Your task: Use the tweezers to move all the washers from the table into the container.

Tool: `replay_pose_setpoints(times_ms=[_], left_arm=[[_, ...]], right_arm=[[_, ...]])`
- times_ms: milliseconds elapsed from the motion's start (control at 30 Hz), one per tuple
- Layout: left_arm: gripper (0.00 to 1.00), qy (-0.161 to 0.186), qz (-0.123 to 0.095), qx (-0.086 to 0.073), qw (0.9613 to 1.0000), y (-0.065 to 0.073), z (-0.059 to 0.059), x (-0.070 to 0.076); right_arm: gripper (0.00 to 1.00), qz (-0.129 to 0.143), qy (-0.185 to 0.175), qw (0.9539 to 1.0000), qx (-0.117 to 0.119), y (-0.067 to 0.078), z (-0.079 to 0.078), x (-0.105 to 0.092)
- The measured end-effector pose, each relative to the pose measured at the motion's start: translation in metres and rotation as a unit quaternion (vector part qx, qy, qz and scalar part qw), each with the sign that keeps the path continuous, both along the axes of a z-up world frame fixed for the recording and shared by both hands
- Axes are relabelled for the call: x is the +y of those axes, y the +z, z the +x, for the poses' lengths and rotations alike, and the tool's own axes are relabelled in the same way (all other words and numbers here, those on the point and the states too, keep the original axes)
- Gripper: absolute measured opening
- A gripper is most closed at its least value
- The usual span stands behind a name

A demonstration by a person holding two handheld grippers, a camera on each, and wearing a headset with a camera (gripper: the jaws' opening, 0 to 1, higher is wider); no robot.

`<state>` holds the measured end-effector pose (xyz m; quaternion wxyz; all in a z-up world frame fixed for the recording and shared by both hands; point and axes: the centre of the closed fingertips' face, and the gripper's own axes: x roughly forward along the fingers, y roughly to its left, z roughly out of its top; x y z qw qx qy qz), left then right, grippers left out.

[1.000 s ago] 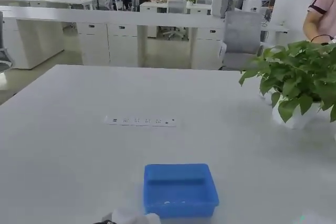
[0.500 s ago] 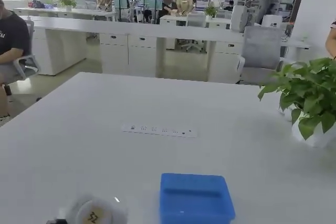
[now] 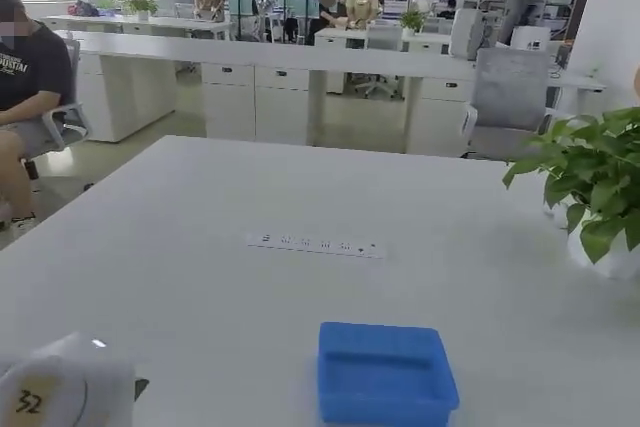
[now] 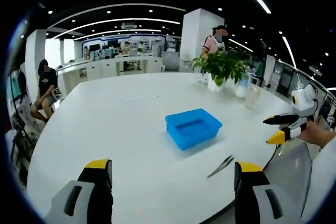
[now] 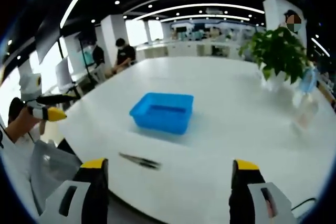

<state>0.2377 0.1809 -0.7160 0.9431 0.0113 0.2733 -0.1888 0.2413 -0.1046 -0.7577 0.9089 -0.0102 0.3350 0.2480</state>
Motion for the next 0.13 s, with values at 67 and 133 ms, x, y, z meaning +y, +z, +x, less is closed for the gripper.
replay_pose_setpoints(times_ms=[67,133], left_arm=[[0.99,0.005,0.003,-0.002,1.0,0.0002,-0.0029,0.0036],[0.99,0.015,0.014,-0.009,0.9998,0.0012,-0.0049,0.0082]], right_arm=[[0.99,-0.004,-0.009,1.0,0.001,-0.002,0.0001,-0.0034],[0.99,-0.004,-0.013,0.9999,0.0,-0.0022,0.0004,-0.0049]])
